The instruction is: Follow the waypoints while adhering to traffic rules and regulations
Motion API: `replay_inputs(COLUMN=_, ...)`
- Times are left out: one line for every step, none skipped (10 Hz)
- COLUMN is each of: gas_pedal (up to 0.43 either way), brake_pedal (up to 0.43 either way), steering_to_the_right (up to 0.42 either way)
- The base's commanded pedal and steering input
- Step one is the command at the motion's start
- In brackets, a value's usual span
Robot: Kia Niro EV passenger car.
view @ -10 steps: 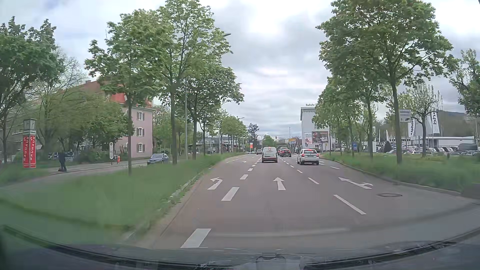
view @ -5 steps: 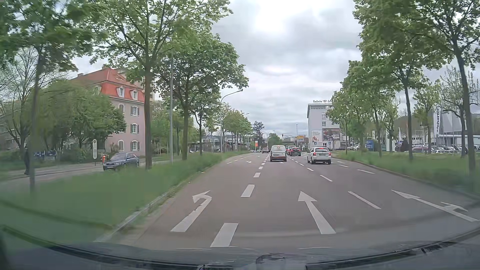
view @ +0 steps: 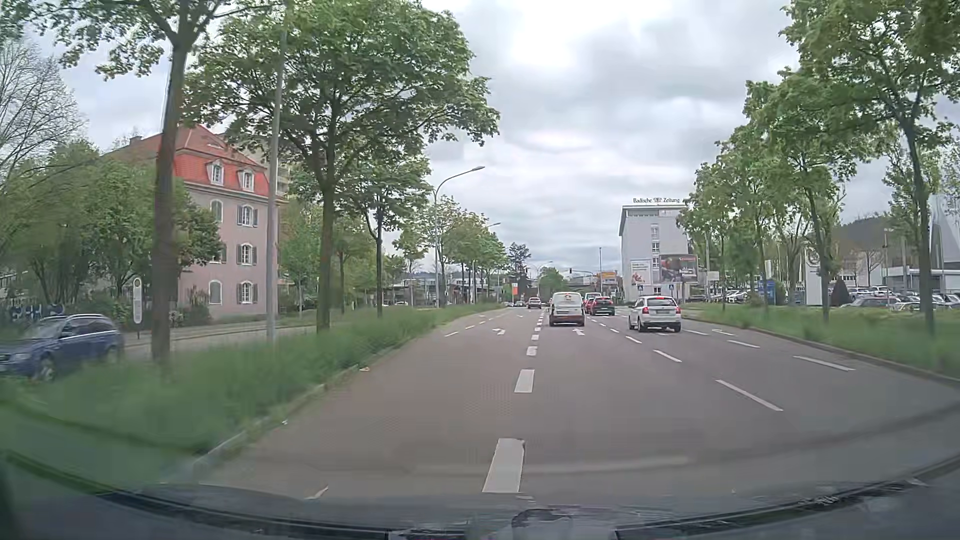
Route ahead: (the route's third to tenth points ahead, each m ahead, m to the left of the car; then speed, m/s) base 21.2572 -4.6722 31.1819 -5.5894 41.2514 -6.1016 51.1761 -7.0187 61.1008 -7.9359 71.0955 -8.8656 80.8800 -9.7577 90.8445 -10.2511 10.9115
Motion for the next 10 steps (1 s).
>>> replay_inputs(gas_pedal=0.0, brake_pedal=0.0, steering_to_the_right=0.0)
replay_inputs(gas_pedal=0.0, brake_pedal=0.0, steering_to_the_right=0.0)
replay_inputs(gas_pedal=0.0, brake_pedal=0.0, steering_to_the_right=0.0)
replay_inputs(gas_pedal=0.0, brake_pedal=0.0, steering_to_the_right=0.0)
replay_inputs(gas_pedal=0.0, brake_pedal=0.0, steering_to_the_right=0.0)
replay_inputs(gas_pedal=0.0, brake_pedal=0.0, steering_to_the_right=0.0)
replay_inputs(gas_pedal=0.0, brake_pedal=0.0, steering_to_the_right=0.0)
replay_inputs(gas_pedal=0.0, brake_pedal=0.0, steering_to_the_right=0.0)
replay_inputs(gas_pedal=0.0, brake_pedal=0.0, steering_to_the_right=0.001)
replay_inputs(gas_pedal=0.0, brake_pedal=0.0, steering_to_the_right=0.003)
